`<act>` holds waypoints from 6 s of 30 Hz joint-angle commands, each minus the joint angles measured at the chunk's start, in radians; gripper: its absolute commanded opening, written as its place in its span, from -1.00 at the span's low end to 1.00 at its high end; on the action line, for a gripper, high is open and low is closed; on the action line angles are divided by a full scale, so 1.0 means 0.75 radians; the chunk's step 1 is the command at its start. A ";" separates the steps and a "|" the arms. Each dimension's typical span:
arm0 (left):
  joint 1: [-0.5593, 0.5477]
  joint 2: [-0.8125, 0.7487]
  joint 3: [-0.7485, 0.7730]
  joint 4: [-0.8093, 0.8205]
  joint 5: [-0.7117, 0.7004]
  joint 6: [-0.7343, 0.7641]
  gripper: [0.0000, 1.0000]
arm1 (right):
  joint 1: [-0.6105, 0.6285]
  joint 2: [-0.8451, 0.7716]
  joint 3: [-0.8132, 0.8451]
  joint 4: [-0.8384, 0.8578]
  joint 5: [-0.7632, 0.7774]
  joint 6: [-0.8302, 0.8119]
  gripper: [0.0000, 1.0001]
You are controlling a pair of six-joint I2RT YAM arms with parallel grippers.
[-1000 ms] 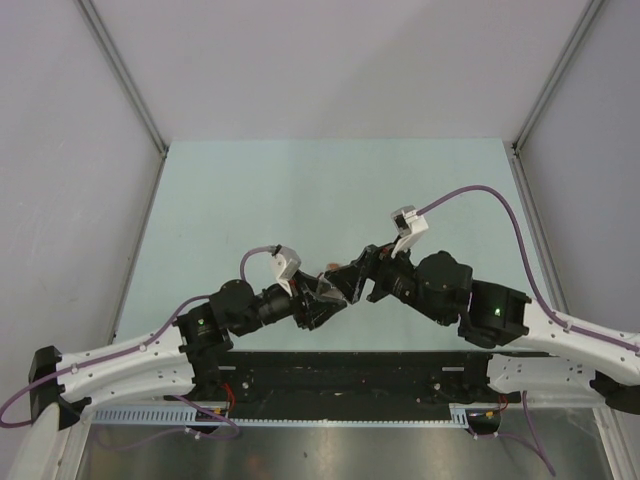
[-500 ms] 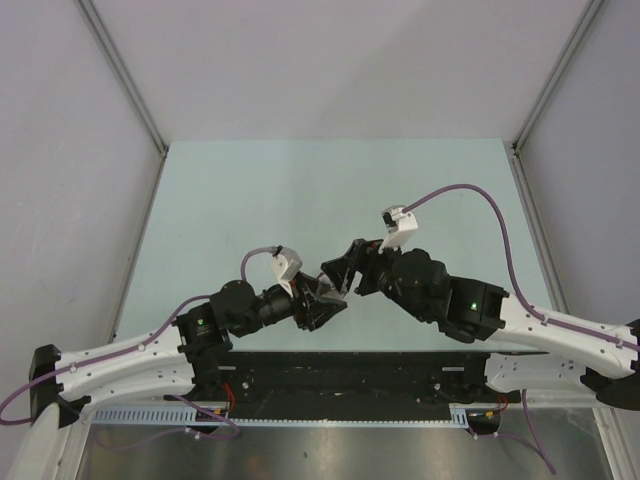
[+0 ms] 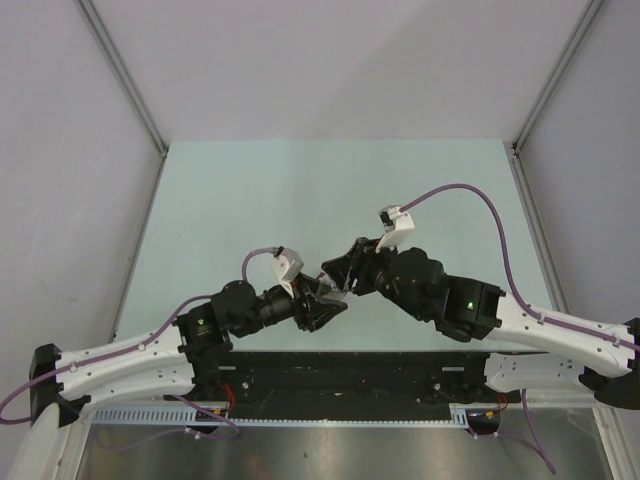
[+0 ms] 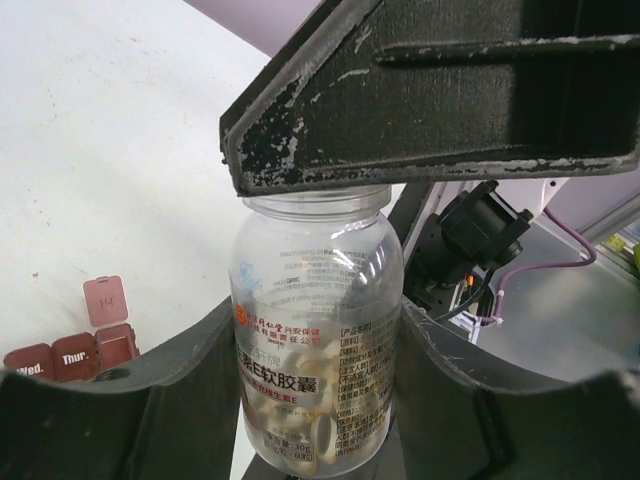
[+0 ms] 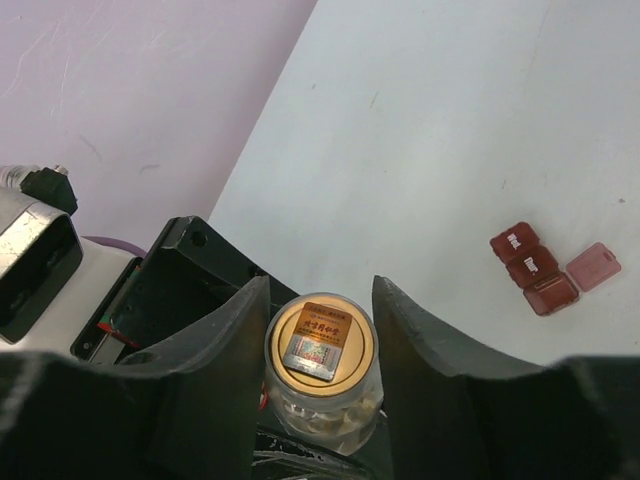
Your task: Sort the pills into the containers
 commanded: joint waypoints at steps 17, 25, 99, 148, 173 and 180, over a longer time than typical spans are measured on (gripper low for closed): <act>-0.010 -0.017 0.055 0.048 -0.051 0.002 -0.99 | 0.009 -0.038 0.041 -0.019 0.009 0.008 -0.04; -0.010 -0.017 0.053 0.063 -0.020 -0.014 -0.99 | 0.011 -0.048 0.035 0.024 -0.063 -0.065 -0.85; -0.026 -0.031 0.057 -0.011 -0.145 0.002 -0.99 | 0.035 -0.124 0.146 -0.144 0.170 -0.045 0.42; -0.026 -0.015 0.065 0.087 0.170 0.025 -0.99 | 0.029 -0.099 -0.069 0.314 -0.204 -0.311 -0.87; -0.026 -0.015 0.057 0.267 0.585 0.051 -0.99 | -0.247 -0.312 -0.290 0.666 -1.315 -0.544 -0.99; -0.026 -0.011 0.051 0.275 0.622 0.049 -0.99 | -0.278 -0.355 -0.290 0.615 -1.300 -0.608 -1.00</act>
